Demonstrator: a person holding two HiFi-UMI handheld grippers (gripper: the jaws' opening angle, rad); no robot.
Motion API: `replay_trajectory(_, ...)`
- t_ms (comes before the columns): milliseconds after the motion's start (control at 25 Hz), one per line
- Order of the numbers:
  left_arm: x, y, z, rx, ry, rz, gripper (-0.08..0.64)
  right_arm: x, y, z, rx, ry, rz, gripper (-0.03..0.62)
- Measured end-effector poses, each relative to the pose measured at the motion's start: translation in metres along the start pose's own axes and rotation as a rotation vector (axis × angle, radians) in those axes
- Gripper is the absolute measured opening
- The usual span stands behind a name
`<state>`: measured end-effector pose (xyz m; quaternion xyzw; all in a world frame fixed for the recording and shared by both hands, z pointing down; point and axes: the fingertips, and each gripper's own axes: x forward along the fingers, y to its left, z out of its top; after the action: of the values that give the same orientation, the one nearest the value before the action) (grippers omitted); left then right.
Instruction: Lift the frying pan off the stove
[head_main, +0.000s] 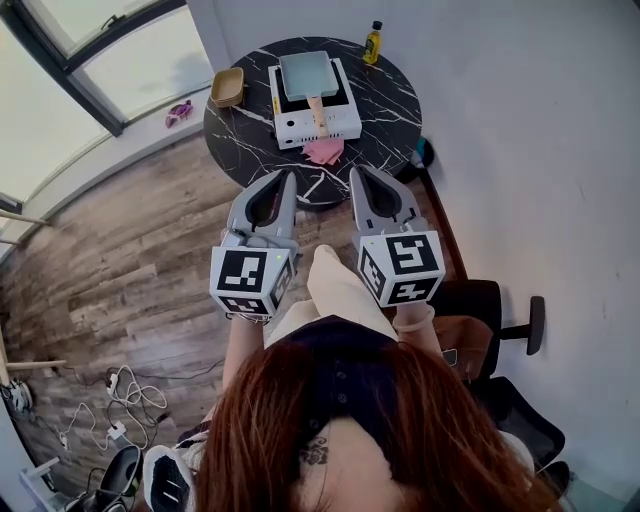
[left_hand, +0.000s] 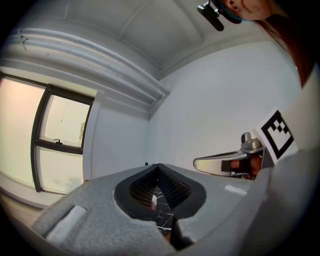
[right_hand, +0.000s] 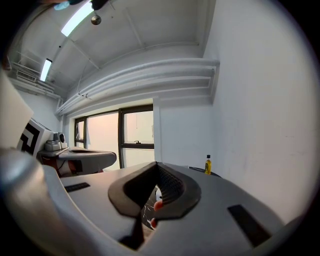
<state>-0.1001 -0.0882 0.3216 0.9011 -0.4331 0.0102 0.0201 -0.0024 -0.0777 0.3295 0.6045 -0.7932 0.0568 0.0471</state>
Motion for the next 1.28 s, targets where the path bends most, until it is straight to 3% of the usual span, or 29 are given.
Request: replay_trajectory(1280,0.136,0.068,-0.001,0.027,0.049,0.051,0.011,0.138,-0.075,-0.009,0.040,0.093,0.062,0.032)
